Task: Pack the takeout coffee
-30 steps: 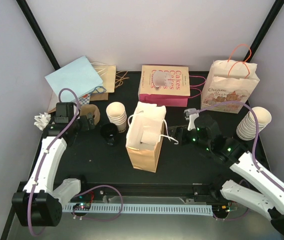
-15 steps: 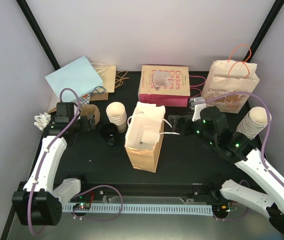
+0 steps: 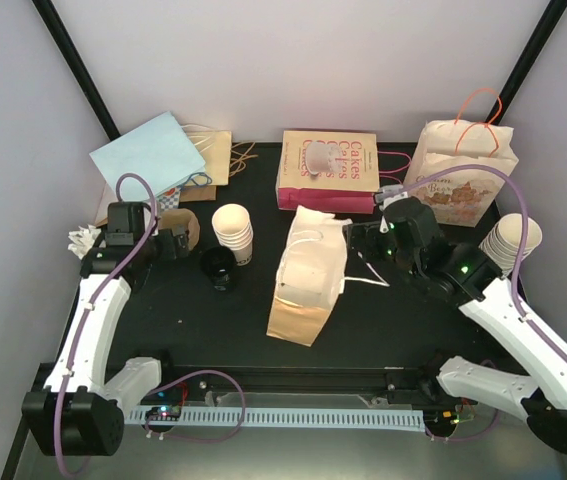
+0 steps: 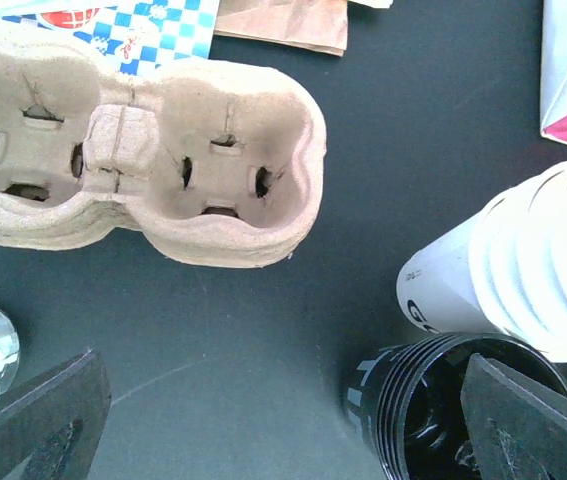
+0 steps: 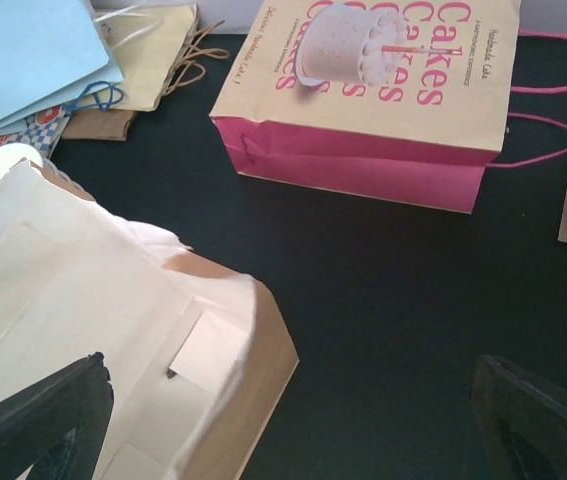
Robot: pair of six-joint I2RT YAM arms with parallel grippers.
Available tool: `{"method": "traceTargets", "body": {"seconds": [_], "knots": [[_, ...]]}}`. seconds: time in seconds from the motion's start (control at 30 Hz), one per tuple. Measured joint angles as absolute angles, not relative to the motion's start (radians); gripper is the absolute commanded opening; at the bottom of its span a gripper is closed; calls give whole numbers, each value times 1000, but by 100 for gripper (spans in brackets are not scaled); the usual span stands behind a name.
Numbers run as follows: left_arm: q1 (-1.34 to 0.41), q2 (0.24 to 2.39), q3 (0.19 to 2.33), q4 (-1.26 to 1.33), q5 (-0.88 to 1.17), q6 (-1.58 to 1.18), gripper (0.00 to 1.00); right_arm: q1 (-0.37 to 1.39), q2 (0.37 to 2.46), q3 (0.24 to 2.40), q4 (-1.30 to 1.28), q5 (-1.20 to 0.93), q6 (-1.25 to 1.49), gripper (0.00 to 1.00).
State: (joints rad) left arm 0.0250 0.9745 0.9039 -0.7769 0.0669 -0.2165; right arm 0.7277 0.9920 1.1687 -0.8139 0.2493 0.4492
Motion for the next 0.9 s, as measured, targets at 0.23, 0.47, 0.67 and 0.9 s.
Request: {"method": "traceTargets", "body": {"seconds": [0.23,0.47,0.67,0.9], "knots": [[25,962,914,-781,97,-213,99,726,1064,1328,-898,249,448,99],[25,915,918,-790,124,-211,99,717,1161,1489,-988,224,429,87],[25,867,918,-789,135,-205,99,717,1190,1562,-1068,169,398,75],[25,908,918,-790,136,-206,99,716,1242,1575,-1139,147,390,74]]}}
